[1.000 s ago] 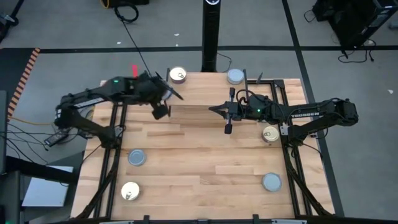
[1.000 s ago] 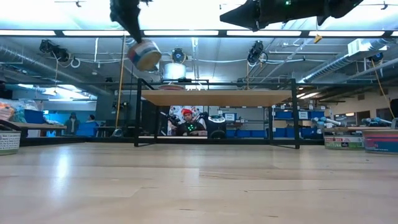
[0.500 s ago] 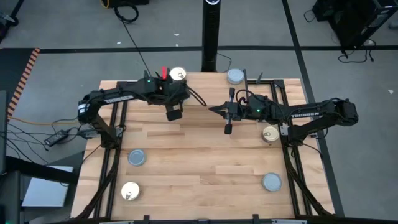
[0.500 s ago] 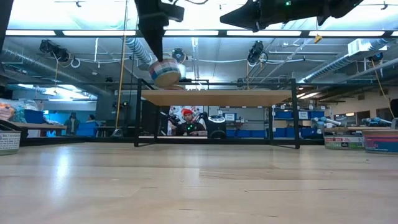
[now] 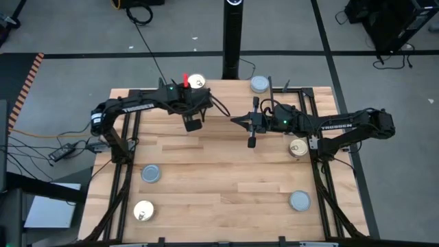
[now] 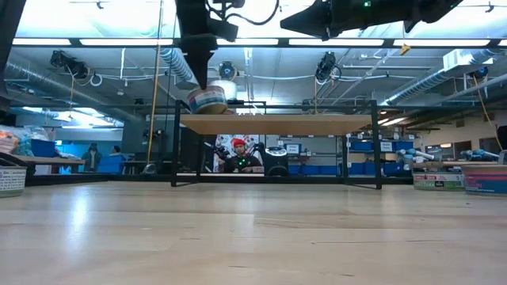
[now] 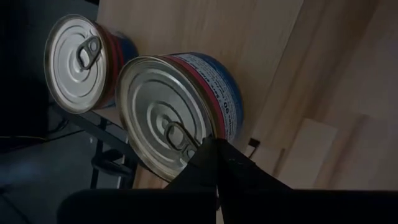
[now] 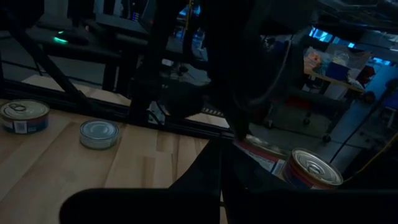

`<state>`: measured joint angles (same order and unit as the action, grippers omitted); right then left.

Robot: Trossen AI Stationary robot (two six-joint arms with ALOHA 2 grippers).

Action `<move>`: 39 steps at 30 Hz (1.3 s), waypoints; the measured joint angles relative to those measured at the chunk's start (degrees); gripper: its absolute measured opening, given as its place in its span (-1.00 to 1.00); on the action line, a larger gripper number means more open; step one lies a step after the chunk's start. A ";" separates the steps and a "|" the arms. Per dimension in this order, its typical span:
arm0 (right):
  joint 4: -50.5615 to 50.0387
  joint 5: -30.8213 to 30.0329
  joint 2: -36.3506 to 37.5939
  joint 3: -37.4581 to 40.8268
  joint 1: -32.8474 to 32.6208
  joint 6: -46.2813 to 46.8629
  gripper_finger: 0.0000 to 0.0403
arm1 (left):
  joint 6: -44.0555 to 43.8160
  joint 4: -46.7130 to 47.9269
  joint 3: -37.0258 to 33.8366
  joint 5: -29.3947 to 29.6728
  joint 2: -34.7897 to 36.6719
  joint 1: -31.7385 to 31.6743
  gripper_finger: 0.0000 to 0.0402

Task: Stack canned seafood by type on shelf
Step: Put the top left blue tuna can on the shelf aligned with the other blue tuna can

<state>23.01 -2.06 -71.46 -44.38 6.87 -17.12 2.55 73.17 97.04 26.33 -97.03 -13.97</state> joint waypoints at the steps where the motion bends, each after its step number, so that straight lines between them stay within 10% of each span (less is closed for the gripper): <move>1: -0.01 -0.01 0.00 0.00 0.00 -0.02 -0.97 | 0.00 -0.06 0.00 0.00 -0.16 -0.03 -1.00; 39: -0.01 -0.01 -0.01 0.00 0.00 -0.17 -0.96 | -2.32 -1.58 -0.09 -4.02 -0.20 -2.87 -0.78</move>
<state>23.00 -2.07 -71.47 -44.38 6.87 -17.30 0.23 71.59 96.95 22.30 -97.23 -16.84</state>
